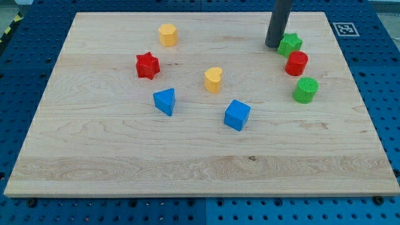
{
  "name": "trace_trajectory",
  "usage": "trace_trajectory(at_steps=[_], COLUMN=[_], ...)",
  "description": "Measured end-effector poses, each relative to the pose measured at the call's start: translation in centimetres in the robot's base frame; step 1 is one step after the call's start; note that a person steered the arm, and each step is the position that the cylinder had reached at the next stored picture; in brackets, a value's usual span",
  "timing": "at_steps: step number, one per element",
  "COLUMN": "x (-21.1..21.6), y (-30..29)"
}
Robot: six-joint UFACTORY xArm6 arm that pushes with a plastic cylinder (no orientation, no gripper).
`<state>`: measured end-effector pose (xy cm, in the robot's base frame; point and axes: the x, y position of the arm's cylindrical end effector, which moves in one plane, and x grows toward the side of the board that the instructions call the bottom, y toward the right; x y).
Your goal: Push the red star closer to the blue cube
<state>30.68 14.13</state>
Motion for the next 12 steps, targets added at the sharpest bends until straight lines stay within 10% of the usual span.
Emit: trace_trajectory(at_steps=[5, 12], x=[3.4, 10.5], y=[-28.1, -30.8])
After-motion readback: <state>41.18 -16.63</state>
